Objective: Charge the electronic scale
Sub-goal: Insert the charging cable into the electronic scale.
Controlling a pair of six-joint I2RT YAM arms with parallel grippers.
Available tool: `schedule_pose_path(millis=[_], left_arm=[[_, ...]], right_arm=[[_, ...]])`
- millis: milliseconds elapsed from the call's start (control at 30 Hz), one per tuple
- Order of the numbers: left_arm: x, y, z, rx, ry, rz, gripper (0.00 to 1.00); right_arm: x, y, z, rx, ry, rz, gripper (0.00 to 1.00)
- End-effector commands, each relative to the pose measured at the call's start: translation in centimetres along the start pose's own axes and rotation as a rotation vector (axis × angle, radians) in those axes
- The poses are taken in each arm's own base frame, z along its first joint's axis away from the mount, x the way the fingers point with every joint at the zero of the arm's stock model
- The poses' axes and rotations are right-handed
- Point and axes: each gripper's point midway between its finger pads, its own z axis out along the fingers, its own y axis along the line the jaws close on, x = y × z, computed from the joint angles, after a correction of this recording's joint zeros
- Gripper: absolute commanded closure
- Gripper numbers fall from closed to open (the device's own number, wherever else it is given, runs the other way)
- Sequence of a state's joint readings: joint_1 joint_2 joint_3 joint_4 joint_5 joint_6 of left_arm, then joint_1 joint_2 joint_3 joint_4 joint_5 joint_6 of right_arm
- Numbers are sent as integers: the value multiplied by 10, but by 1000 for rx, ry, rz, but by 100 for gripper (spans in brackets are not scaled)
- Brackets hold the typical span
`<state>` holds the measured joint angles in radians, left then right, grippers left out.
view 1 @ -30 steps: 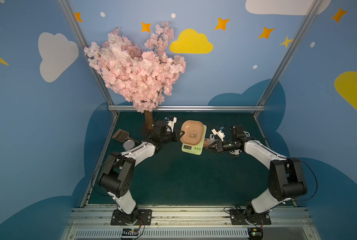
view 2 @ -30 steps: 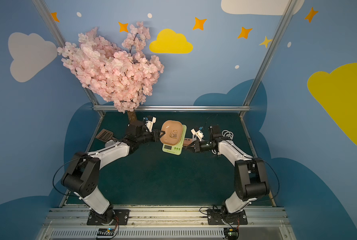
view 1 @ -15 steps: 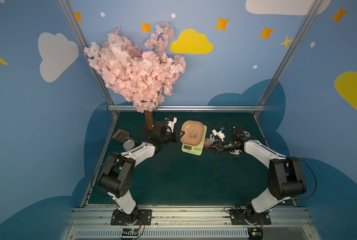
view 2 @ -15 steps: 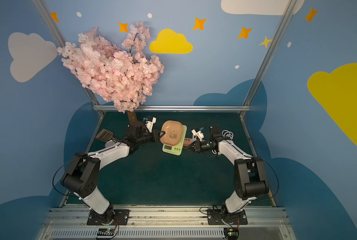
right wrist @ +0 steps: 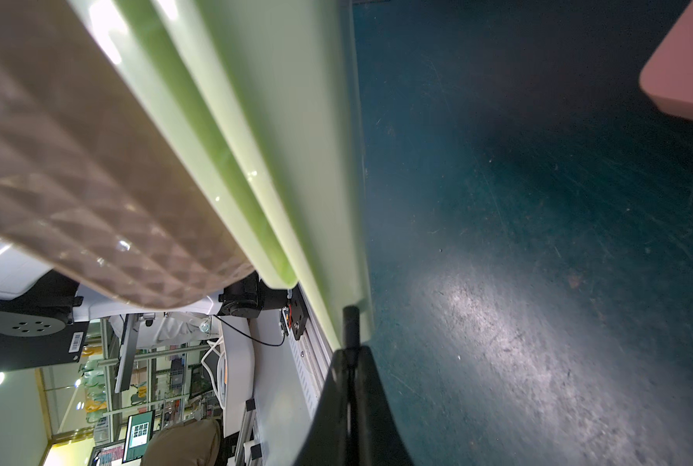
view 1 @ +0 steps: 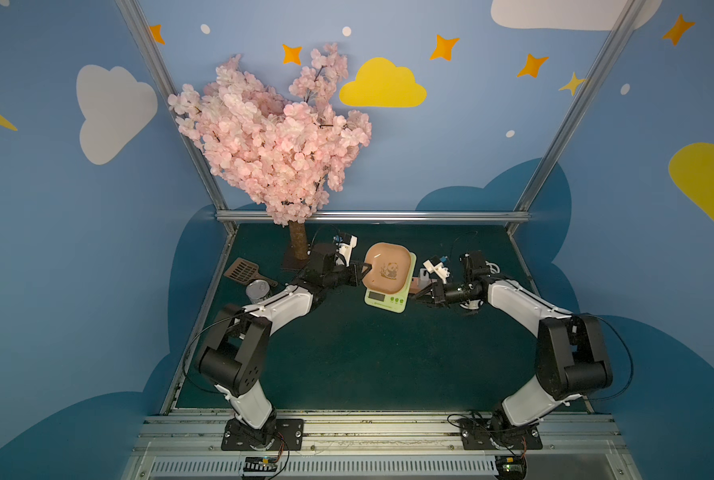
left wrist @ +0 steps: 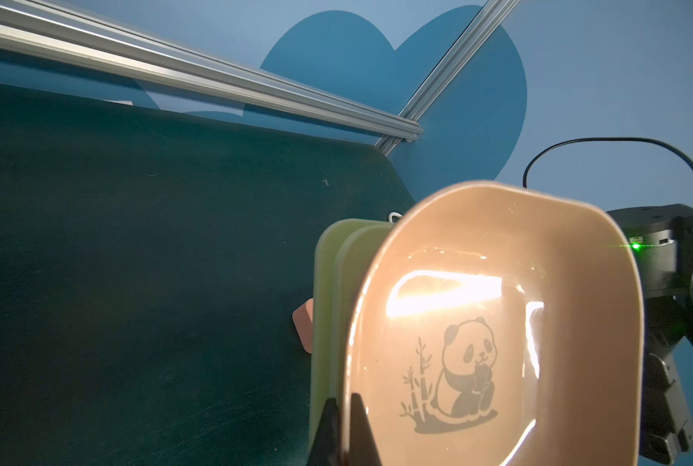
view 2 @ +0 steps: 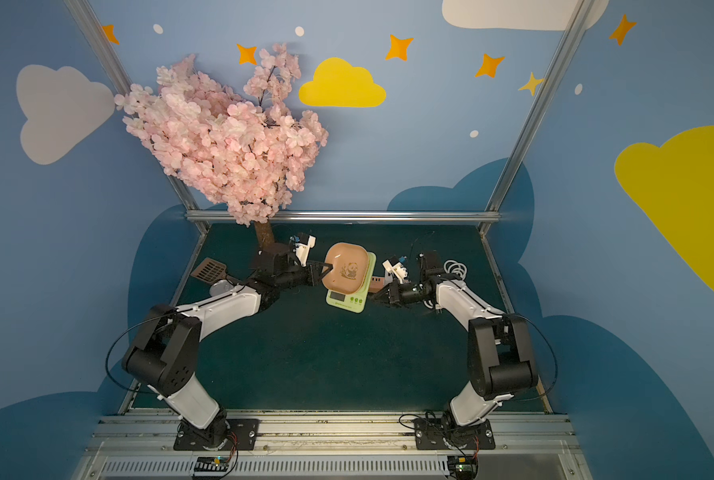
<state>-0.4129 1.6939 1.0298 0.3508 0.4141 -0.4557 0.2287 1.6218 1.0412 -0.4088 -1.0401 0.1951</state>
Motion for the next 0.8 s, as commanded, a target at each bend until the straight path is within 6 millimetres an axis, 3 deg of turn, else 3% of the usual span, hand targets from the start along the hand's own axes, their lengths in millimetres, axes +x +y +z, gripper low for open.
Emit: schedule_pose_path(millis=[0,333,400,433,633,767], left_arm=[[-30,-30,-11,74,-78,58,97],[-12,-7,-4,-33,-38,23,97],[-10,-3,-3,-51,-29,13,97],[-8,-2,-3,-57,-26,9,97],[9,15,0,-170,31,-43,97],[27,39,1,-311,67,-110,97]], right_arm=[[-1,4,-2,15,-6,-30,100],[1,5,-12,101,-22,-77,66],[2,7,-14,112,-22,-84,50],[2,7,-15,116,-20,-82,47],[-2,8,-24,187,-41,-119,45],[-12,13,-36,264,-94,-190,45]])
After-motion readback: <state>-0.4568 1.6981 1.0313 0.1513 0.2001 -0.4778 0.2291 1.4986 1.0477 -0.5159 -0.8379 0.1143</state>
